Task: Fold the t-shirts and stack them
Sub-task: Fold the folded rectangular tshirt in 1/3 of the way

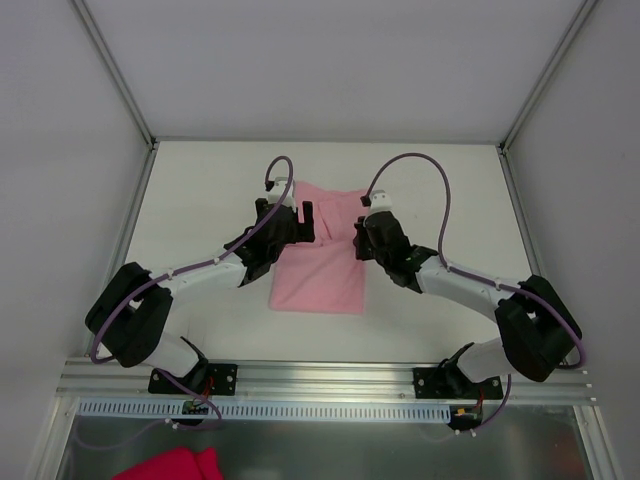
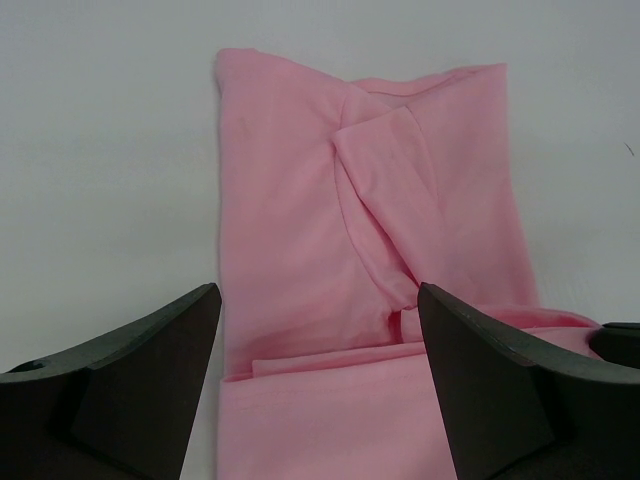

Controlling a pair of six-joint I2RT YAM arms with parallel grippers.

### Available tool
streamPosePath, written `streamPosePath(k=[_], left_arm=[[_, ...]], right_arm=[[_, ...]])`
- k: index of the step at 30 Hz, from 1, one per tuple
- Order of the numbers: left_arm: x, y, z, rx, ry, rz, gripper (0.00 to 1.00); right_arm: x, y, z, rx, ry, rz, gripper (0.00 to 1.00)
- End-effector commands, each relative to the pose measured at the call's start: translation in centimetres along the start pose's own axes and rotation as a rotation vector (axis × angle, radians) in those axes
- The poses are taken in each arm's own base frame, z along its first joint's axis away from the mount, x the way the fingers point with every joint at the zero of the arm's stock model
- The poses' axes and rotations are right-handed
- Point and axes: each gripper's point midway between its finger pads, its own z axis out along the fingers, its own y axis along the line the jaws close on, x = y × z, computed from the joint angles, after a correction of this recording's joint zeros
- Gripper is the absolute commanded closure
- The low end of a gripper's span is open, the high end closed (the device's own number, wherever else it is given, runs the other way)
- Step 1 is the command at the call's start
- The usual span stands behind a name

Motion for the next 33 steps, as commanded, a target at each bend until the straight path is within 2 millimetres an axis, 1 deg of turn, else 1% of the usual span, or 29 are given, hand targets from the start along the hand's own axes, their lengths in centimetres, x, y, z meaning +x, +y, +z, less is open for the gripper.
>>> streamPosePath(k=[1,8,11,15,16,18,19,20,21,22,23,24,25,26,27,28,29,30,33], left_arm=[[-2.1,-1.3,0.3,0.04,-0.057,-0.028,0.19],[-1.9,-1.5,0.6,0.045,-0.051,-0.028,0.18],[-2.1,-1.5,0.7,0.043,-0.051,-0.026,0.19],[-1.8,-1.4,0.6,0.043,-0.045,-0.024,0.18],[-1.9,-1.4,0.5,0.042,-0.049,-0.027,0.19],[-1.5,-1.3,0.4,0.041,-0.041,-0.025,0.19],[-1.7,-1.3,0.1,0.046,-0.044,-0.028,0.19],[-1.5,-1.3,0.0,0.054,-0.04,-0.035,0.19],[-1.1,-1.3,-0.2,0.06,-0.033,-0.036,0.19],[-1.2,-1.4,-0.4,0.073,-0.034,-0.041,0.19],[-0.9,-1.5,-0.6,0.083,-0.029,-0.047,0.19],[-0.6,-1.6,-0.7,0.093,-0.025,-0.049,0.19],[-0.4,-1.6,-0.6,0.093,-0.021,-0.05,0.19],[-0.1,-1.5,-0.5,0.09,-0.013,-0.048,0.19],[-0.1,-1.5,-0.4,0.088,-0.011,-0.049,0.19],[0.4,-1.5,-0.1,0.085,0.001,-0.044,0.19],[0.8,-1.5,0.1,0.082,0.011,-0.042,0.19],[1.0,-1.6,0.2,0.088,0.018,-0.043,0.19],[2.5,-2.0,0.7,0.106,0.057,-0.059,0.2]], right_arm=[[-1.4,-0.9,-0.6,0.067,-0.04,-0.019,0.99],[-1.0,-2.4,-0.5,0.165,-0.044,-0.035,0.99],[-1.3,-2.6,-1.0,0.179,-0.057,-0.039,0.99],[-0.8,-2.9,-0.7,0.203,-0.02,-0.052,0.99],[-0.1,-3.1,-0.2,0.223,0.004,-0.055,0.99],[0.2,-3.5,0.3,0.254,0.031,-0.068,0.99],[1.1,-3.9,1.1,0.282,0.06,-0.082,0.99],[0.8,-3.9,1.6,0.294,0.052,-0.089,0.99],[1.1,-3.9,2.0,0.3,0.056,-0.095,0.99],[1.3,-4.0,2.5,0.31,0.062,-0.104,0.99],[2.1,-4.1,3.4,0.319,0.083,-0.117,0.99],[1.9,-3.9,3.9,0.319,0.084,-0.121,0.99],[2.2,-4.0,4.3,0.329,0.093,-0.123,0.92],[2.7,-4.0,4.9,0.333,0.103,-0.129,0.81],[2.7,-3.9,5.1,0.332,0.104,-0.127,0.59],[2.6,-4.0,5.2,0.337,0.1,-0.128,0.52],[2.5,-3.9,5.2,0.341,0.093,-0.128,0.47],[2.2,-3.7,5.1,0.337,0.085,-0.138,0.46],[1.1,-3.8,4.3,0.344,0.061,-0.142,0.47]])
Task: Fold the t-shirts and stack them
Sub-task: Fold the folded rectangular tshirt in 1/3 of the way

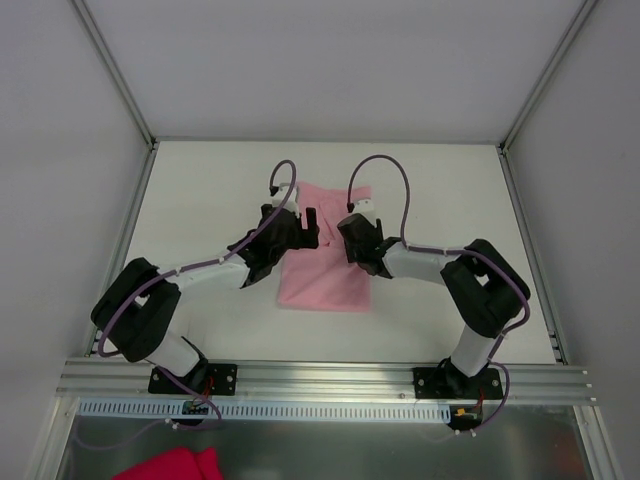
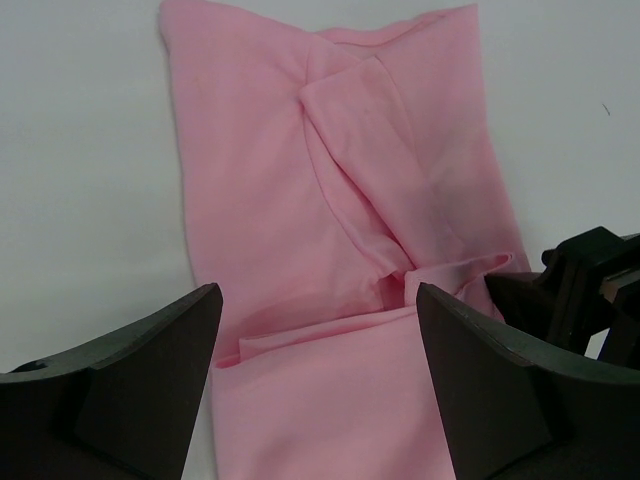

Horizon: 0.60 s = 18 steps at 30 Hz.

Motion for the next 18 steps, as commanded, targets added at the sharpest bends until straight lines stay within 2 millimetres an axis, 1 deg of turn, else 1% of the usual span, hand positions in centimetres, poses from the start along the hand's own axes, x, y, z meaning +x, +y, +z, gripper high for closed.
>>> streamPosePath(k=[1,3,5,6,7,8,9,11,12,15,16,18], left_arm=[[1.3,-1.5,0.9,0.071,0.028,-0.044,0.2],[2.4,-1.6,1.2,0.076,0.059,-0.045,0.23],[2.9,-1.9,1.2,0.086,0.064,-0.054,0.29],[3.6,-1.7,1.0,0.088,0.073,-0.059,0.32],[3.9,-2.2,0.9,0.113,0.072,-0.074,0.35],[4.4,-2.3,0.8,0.124,0.084,-0.081,0.57],[5.0,-2.6,0.8,0.134,0.101,-0.092,0.67],[5.6,-3.1,0.6,0.147,0.117,-0.087,0.91],[5.8,-3.1,0.6,0.14,0.122,-0.084,1.0],[5.7,-3.4,0.3,0.111,0.097,-0.057,1.0],[5.7,-3.3,0.1,0.099,0.095,-0.052,1.0],[5.7,-4.2,-0.5,0.121,0.08,-0.043,1.0]], right_arm=[[-3.8,-0.3,-1.5,0.023,-0.098,0.028,0.47],[-4.3,-0.7,-2.2,0.027,-0.111,0.029,0.47],[-4.2,-0.9,-2.5,0.028,-0.113,0.026,0.47],[-4.4,-1.0,-2.7,0.028,-0.12,0.027,0.47],[-4.3,-1.1,-2.8,0.031,-0.117,0.025,0.48],[-4.4,-1.2,-2.9,0.032,-0.117,0.026,0.51],[-4.4,-1.3,-3.1,0.034,-0.115,0.026,0.52],[-4.3,-1.5,-3.2,0.037,-0.117,0.03,0.52],[-4.3,-1.6,-3.3,0.041,-0.119,0.034,0.51],[-4.4,-1.5,-3.4,0.032,-0.12,0.034,0.52],[-4.4,-1.3,-3.4,0.022,-0.12,0.033,0.54],[-4.4,-0.6,-3.4,-0.014,-0.123,0.044,0.59]])
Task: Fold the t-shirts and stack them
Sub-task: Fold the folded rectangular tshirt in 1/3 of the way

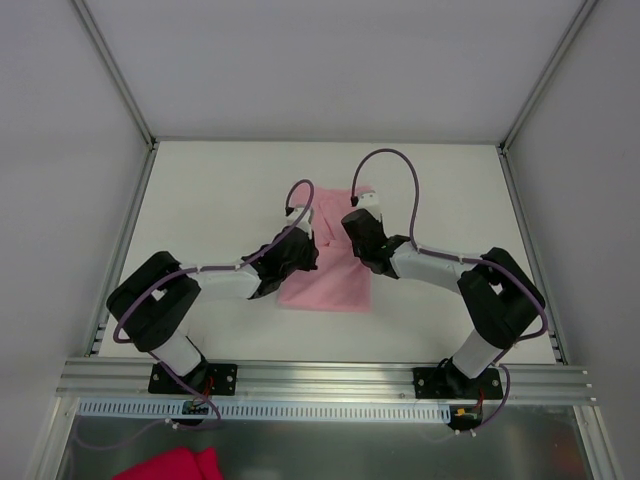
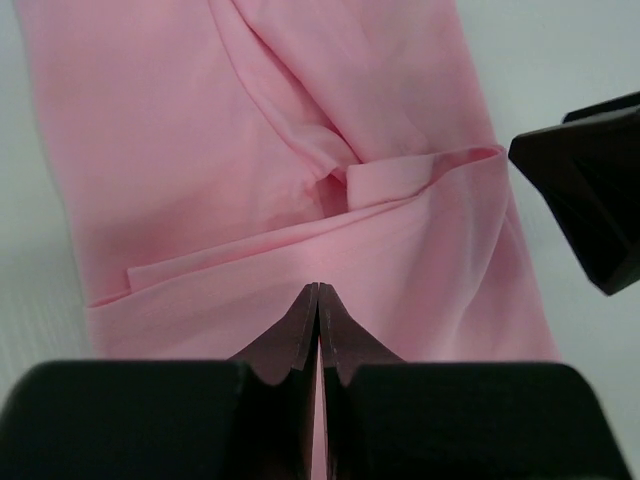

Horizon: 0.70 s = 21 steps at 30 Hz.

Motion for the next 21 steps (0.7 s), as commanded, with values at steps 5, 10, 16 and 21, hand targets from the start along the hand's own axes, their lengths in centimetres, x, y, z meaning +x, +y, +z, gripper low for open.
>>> streamPosePath(k=[5,10,16,21], left_arm=[[0.4,-0.8,0.4,-0.025,-0.045,0.024,1.0],[2.0,0.0,1.6,-0.061,-0.014,0.029,1.0],[2.7,0.8,2.3,-0.1,-0.003,0.044,1.0],[2.8,1.0,2.6,-0.11,0.002,0.052,1.0]], right_arm=[[-1.7,1.3,-1.0,-0.075,-0.048,0.041,0.99],[-0.6,2.1,-1.2,-0.137,-0.023,0.044,0.99],[1.3,3.4,-2.2,-0.215,0.003,0.057,0.99],[2.7,4.4,-3.0,-0.211,0.023,0.008,0.99]])
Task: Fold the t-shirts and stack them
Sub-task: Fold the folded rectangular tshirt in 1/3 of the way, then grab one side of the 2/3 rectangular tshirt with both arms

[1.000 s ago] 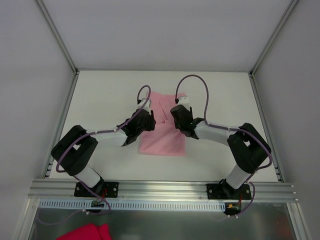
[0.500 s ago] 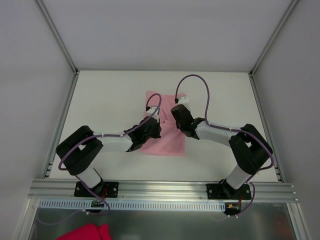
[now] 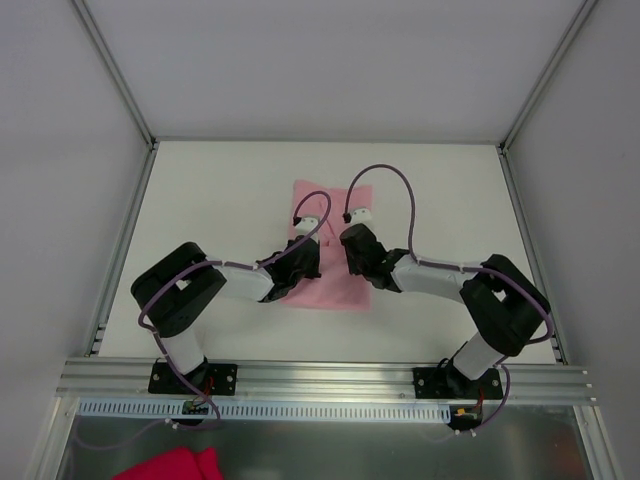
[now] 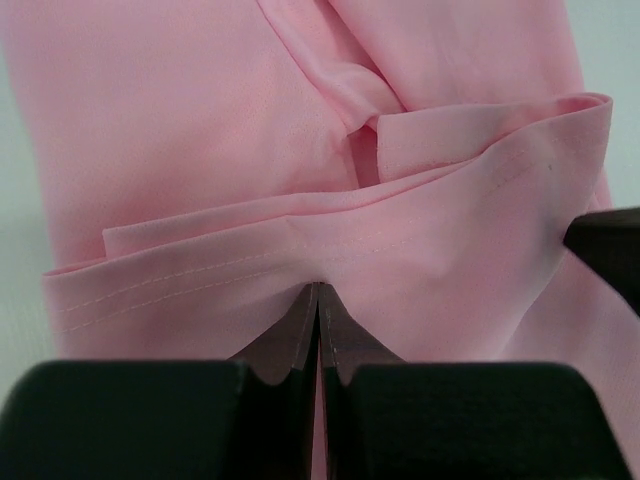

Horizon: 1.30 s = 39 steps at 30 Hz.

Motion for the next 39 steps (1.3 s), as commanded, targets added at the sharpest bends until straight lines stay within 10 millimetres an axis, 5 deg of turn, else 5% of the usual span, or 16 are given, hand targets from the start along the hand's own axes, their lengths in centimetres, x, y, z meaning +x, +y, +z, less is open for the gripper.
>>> streamPosePath(k=[1,6,14,24,32,39], left_arm=[[-0.8,0.1,0.5,-0.024,-0.033,0.002,1.0],[-1.0,0.8,0.0,-0.053,-0.045,0.014,1.0],[-1.4,2.1,-0.8,-0.1,-0.06,0.036,1.0],[-1.4,2.7,-0.2,-0.127,-0.044,0.023,1.0],[-1.0,4.1,0.8,-0.153,-0.018,0.0,1.0],[-0.7,5.0,1.3,-0.168,0.0,-0.021,1.0]], right_arm=[[-0.7,1.2,-1.2,-0.021,-0.037,0.011,0.99],[1.5,1.0,-1.5,0.038,0.005,-0.051,0.99],[8.3,0.5,-1.7,0.087,0.091,-0.072,0.99],[14.0,-0.9,-3.8,0.177,0.149,-0.103,0.99],[13.8,-1.4,-6.1,0.287,0.073,-0.168,0.99],[14.4,-2.6,-5.9,0.325,0.091,-0.125,0.99]])
